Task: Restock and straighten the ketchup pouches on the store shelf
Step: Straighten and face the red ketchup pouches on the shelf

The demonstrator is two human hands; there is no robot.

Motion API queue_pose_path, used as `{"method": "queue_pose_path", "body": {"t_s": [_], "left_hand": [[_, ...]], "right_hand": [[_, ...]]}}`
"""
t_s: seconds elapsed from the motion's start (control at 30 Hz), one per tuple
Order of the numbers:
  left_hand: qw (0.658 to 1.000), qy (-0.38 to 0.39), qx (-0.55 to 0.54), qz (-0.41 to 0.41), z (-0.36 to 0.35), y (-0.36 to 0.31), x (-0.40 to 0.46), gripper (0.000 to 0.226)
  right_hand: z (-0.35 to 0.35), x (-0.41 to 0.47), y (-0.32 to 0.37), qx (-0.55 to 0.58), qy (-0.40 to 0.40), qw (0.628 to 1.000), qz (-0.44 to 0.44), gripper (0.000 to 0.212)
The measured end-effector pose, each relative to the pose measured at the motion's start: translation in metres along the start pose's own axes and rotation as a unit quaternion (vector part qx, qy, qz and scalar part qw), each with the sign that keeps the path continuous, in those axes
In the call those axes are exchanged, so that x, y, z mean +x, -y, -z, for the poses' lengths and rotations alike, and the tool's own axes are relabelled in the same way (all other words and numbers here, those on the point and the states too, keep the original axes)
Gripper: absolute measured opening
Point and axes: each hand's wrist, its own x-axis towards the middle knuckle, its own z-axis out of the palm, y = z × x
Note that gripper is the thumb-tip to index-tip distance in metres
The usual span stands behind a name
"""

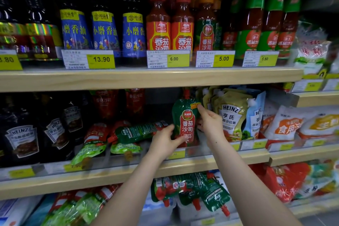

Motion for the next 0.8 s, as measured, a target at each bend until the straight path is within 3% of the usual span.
{"method": "queue_pose_path", "body": {"t_s": [0.13, 0.27, 0.4, 0.53, 0.67, 0.73, 0.8], "left_hand": [[1.000, 0.009, -0.005, 0.010, -0.002, 0.005, 0.001, 0.061], [1.000, -0.003, -0.012, 0.017, -0.004, 0.006, 0.001, 0.066], [1.000, 0.001, -0.011, 0.015, -0.004, 0.006, 0.001, 0.064], [1.000, -0.012, 0.008, 0.016, -0.005, 0.002, -0.004, 0.060], [1.000, 0.029, 0.009, 0.000, 0.002, -0.006, -0.010, 0.053], [0.995, 0.047, 0.082, -0.027, 0.014, -0.005, -0.017, 0.067], [0.966, -0.019, 0.228, -0.122, 0.037, 0.001, -0.029, 0.070]], "right_hand": [[0.000, 0.002, -0.005, 0.038, 0.022, 0.999, 0.005, 0.015], [-0.005, 0.004, -0.006, 0.103, -0.008, 0.994, -0.040, 0.017], [-0.013, 0.003, -0.009, 0.107, -0.030, 0.993, -0.028, 0.011], [-0.030, 0.000, -0.014, -0.008, -0.046, 0.998, 0.053, 0.035], [-0.030, 0.000, -0.012, -0.049, -0.042, 0.996, 0.055, 0.037], [-0.018, -0.004, -0.014, -0.108, -0.017, 0.993, 0.051, 0.052], [-0.005, -0.012, -0.020, -0.229, -0.009, 0.972, 0.060, 0.074]]}}
